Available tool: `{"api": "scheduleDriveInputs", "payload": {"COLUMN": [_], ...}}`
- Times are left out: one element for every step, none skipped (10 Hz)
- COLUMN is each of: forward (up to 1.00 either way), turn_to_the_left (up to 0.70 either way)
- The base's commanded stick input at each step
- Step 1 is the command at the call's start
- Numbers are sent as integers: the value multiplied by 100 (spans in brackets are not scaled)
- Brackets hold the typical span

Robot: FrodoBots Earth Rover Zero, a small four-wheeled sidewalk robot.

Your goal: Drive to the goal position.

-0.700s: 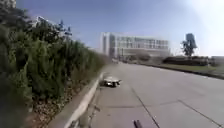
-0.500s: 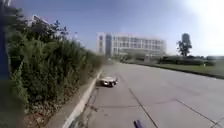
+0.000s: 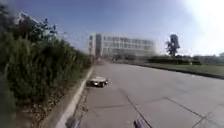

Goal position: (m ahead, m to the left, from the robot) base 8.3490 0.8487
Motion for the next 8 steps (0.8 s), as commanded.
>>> {"api": "scheduleDriveInputs", "payload": {"forward": [0, 0, 0, 0, 0, 0, 0, 0], "turn_to_the_left": [-70, -70, -70, -70, -70, -43, -49, -65]}}
